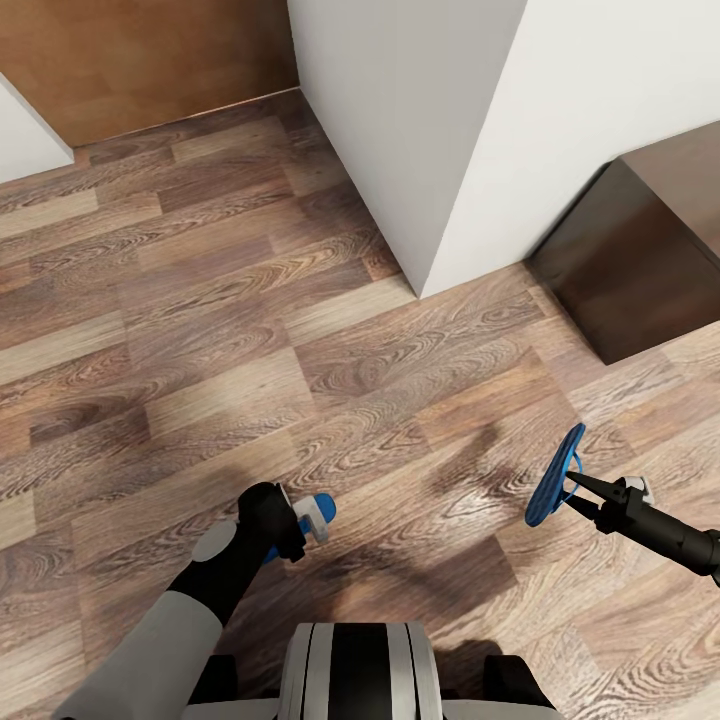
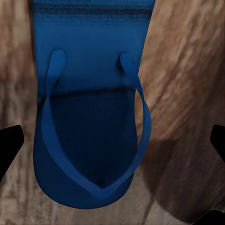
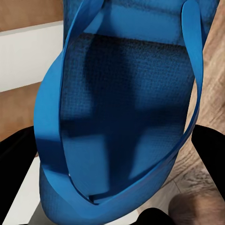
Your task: In the bedroom, move the book from the bed onto either nightstand, and place the two sandals side by side next to the bed.
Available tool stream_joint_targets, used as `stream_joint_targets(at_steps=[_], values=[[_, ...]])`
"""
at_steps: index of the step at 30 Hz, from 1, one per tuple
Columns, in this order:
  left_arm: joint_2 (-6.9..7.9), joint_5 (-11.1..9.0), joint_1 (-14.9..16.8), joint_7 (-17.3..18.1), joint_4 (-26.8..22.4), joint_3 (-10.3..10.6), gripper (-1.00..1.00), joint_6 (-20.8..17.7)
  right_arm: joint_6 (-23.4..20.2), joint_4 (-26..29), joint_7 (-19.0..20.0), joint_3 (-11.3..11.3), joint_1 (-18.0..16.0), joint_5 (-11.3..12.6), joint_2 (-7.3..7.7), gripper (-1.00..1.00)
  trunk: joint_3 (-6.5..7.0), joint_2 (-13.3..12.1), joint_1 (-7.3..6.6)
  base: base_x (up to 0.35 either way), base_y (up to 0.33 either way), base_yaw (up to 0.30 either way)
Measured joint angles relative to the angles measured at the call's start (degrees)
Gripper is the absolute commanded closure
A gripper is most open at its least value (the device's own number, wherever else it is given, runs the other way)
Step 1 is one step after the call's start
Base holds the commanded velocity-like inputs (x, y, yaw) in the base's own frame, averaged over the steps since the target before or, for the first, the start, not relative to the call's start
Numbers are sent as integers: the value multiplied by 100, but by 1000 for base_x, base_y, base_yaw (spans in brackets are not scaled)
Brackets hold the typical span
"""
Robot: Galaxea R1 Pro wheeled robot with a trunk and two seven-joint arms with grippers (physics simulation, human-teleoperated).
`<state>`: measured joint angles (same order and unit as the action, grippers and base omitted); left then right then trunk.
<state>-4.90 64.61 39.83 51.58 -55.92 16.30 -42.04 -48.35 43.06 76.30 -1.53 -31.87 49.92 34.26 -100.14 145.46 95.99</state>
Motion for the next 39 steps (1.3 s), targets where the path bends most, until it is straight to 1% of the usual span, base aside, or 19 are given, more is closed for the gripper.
stream_joint_targets(at_steps=[6, 10, 14, 17, 35, 39], values=[[4, 0, -4, -7, 0, 0, -100, 6, 0, 0, 0, 0, -2, 0, 0, 100, 0, 0, 0, -2, 0, 0], [7, 0, -4, -12, 0, 0, -100, 7, -1, 0, 0, 0, -3, 0, 0, 100, 0, 0, 2, -132, 0, 0], [7, -2, -4, -279, 8, 0, -100, 5, 0, 0, 1, 0, -3, -1, 0, 100, 0, 0, 0, -34, 0, 0], [7, -4, -4, -367, 15, 0, -100, 4, -1, 0, 2, 0, -2, 0, 0, 100, 0, 0, 0, -6, 0, 0], [3, -4, -4, -407, 26, 0, -100, 3, 1, 0, -1, 0, 0, -1, -9, 100, 0, 0, 0, 0, 0, 0], [6, -5, -4, -407, 26, 0, -100, 3, 4, -1, 0, 1, -2, -6, -9, 100, -88, 5, 11, 0, 0, 0]])
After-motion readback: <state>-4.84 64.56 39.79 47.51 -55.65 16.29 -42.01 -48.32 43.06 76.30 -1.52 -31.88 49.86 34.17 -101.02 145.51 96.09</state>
